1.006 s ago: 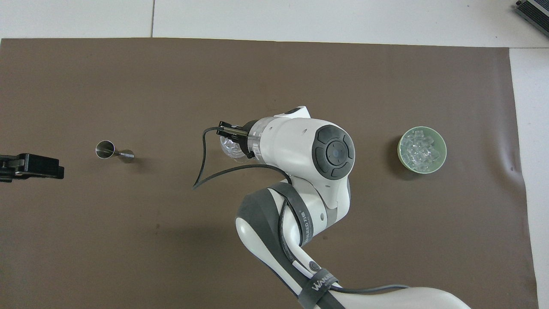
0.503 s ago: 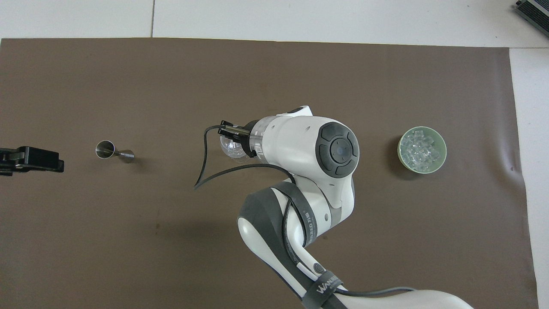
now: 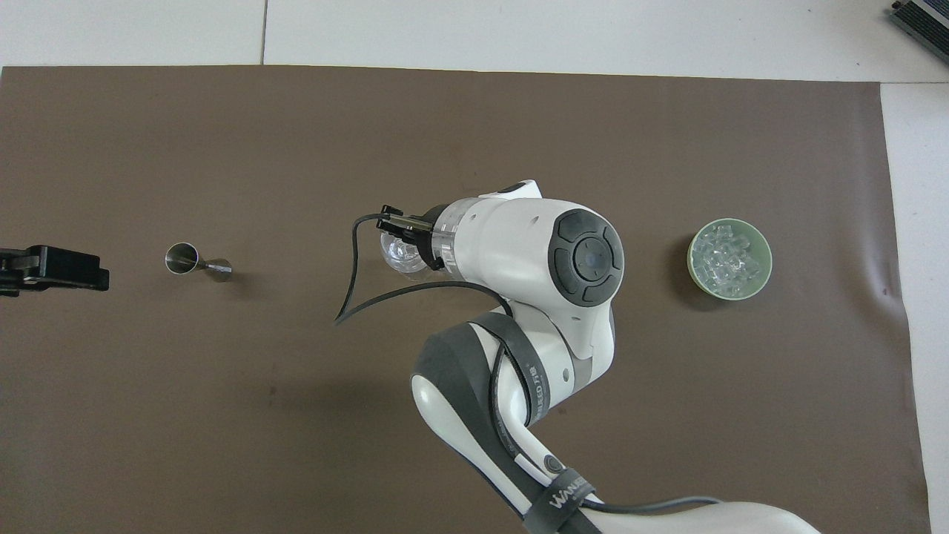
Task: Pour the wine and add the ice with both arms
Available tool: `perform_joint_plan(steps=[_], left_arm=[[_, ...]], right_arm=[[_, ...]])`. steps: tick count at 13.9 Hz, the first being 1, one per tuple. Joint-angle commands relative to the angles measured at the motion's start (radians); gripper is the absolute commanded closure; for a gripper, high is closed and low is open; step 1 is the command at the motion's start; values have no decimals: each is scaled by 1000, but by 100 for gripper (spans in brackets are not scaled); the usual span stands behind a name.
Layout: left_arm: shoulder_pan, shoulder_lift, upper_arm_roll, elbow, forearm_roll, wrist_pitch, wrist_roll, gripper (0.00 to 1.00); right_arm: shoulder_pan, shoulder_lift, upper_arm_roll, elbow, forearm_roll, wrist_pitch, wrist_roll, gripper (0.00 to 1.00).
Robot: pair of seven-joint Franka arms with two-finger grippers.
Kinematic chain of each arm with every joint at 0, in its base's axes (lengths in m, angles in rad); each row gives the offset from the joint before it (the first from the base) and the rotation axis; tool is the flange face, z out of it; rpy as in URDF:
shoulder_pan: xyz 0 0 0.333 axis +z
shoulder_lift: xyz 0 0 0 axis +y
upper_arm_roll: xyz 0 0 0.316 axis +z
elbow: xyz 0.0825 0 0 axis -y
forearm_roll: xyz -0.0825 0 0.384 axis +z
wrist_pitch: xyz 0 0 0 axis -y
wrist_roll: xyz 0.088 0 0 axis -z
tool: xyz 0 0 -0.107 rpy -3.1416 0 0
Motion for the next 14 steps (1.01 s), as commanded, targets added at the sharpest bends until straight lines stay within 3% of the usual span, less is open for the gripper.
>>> perform_joint_plan(steps=[1, 4, 5, 6, 7, 10, 14], left_arm=[[-6, 54, 2, 98, 16, -13, 2, 0], [-7, 51, 2, 89, 17, -36, 1, 0], [-9, 54, 5, 82, 17, -42, 1, 0], [-19, 58, 17, 80, 17, -59, 1, 0], [-24, 74, 24, 80, 17, -76, 1, 0], [-36, 110, 25, 80, 17, -88, 1, 0], [-35, 103, 22, 91, 17, -96, 1, 0]], right_arm=[[-13, -17, -6, 9, 7, -18, 24, 69], [-51, -43, -7, 3, -21, -53, 23, 61], [-83, -44, -7, 4, -24, -97, 21, 51], [-118, -46, -6, 6, -26, -139, 21, 34], [-135, -50, -7, 6, -41, -179, 23, 0], [-163, -67, -6, 4, -214, -304, 23, 0], [-260, -78, -6, 3, -262, -390, 20, 0]])
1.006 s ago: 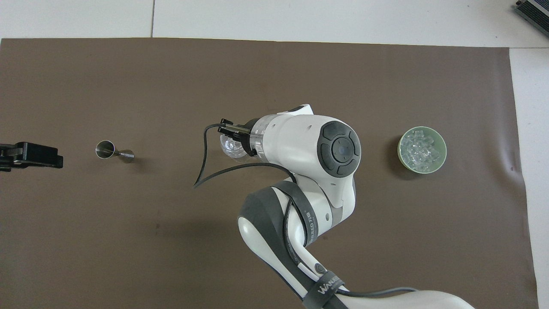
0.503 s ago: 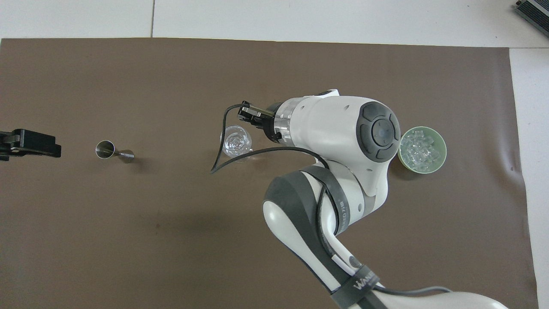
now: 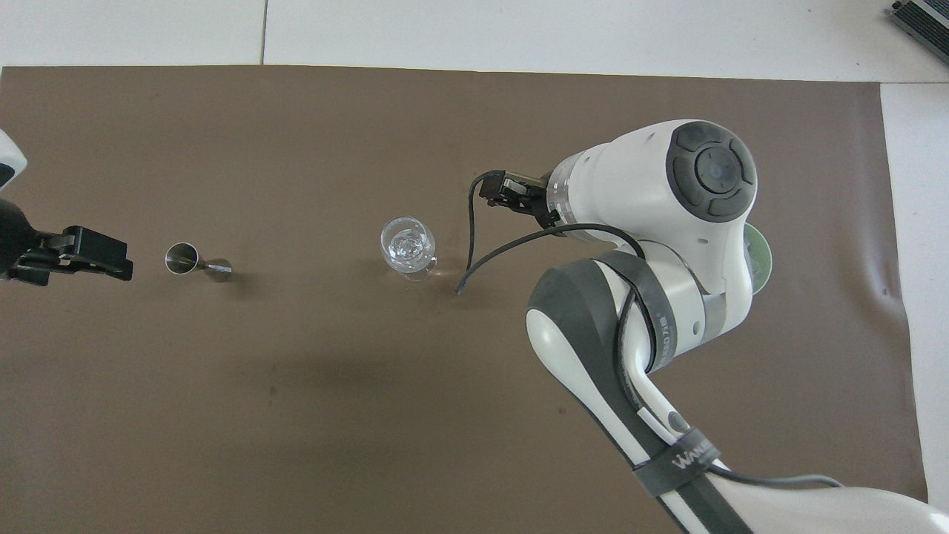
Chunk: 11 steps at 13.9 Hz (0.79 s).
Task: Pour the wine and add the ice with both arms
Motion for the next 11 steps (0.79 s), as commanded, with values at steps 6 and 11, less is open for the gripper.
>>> perform_joint_plan(steps=[6, 11], left_arm=[[-6, -40, 7, 14, 17, -24, 2, 0], [-6, -40, 7, 14, 17, -24, 2, 0]], right_arm=[[-194, -89, 15, -18, -97, -250, -59, 0], [-259, -160, 15, -24, -148, -327, -125, 0]])
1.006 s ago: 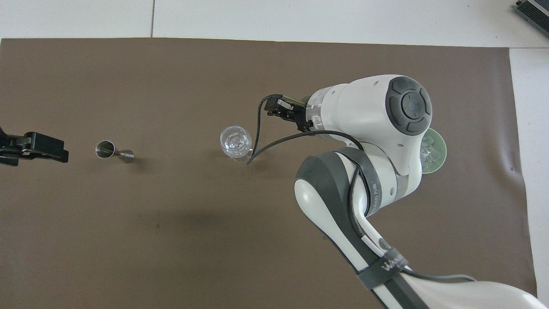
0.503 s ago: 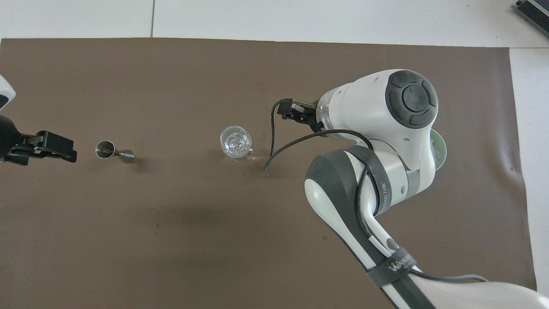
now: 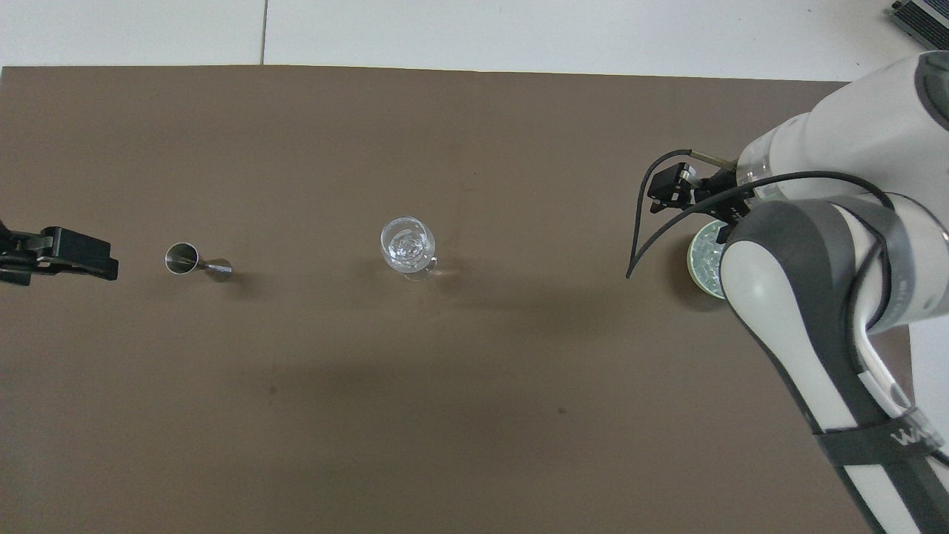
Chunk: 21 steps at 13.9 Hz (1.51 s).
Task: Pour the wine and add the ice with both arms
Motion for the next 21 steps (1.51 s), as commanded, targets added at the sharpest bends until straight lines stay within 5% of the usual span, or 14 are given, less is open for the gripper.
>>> perform_joint_plan(steps=[1, 11, 21], left_arm=[[-6, -6, 6, 1, 19, -15, 2, 0], [-12, -20, 1, -2, 39, -20, 1, 0], [-8, -20, 1, -2, 39, -23, 1, 0]], right_arm=[[-22, -63, 17, -26, -90, -24, -16, 0], [-93, -207, 17, -126, -105, -141, -112, 0], [-110, -235, 17, -189, -82, -22, -169, 0]])
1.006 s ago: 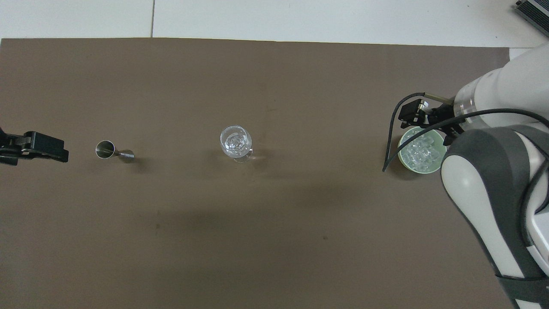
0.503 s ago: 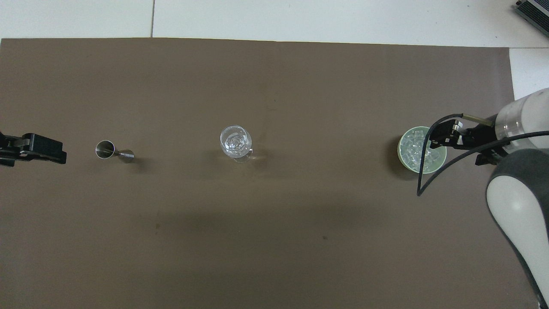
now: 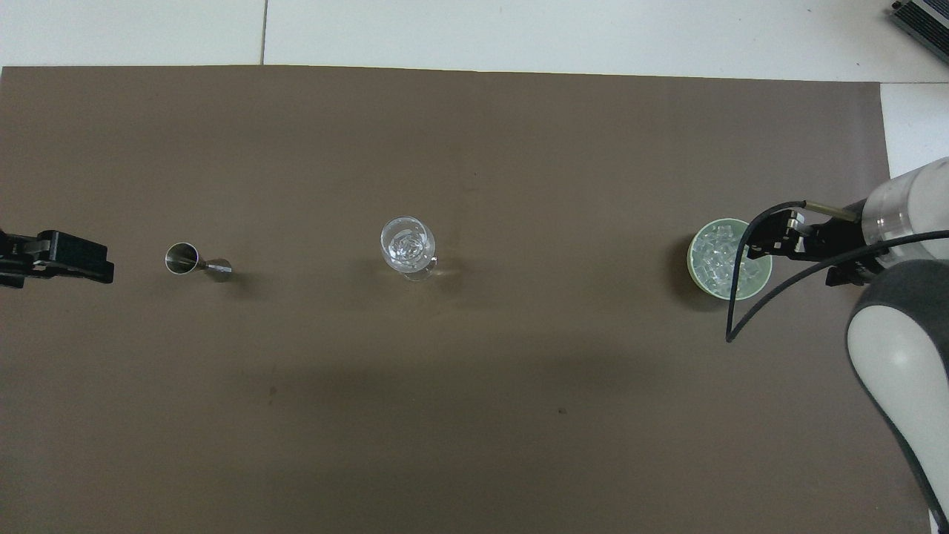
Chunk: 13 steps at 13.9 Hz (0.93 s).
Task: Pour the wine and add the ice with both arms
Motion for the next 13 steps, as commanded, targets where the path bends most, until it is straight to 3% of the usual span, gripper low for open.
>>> perform_joint_plan(steps=[1, 7, 13], left_arm=[[-5, -12, 5, -2, 18, -15, 1, 0], [-5, -12, 5, -2, 18, -17, 1, 0], [-5, -12, 5, -2, 18, -17, 1, 0]], right_arm=[[-19, -35, 16, -42, 11, 28, -49, 0], [-22, -13, 16, 4, 41, 28, -98, 0], [-17, -13, 17, 69, 30, -54, -194, 0]])
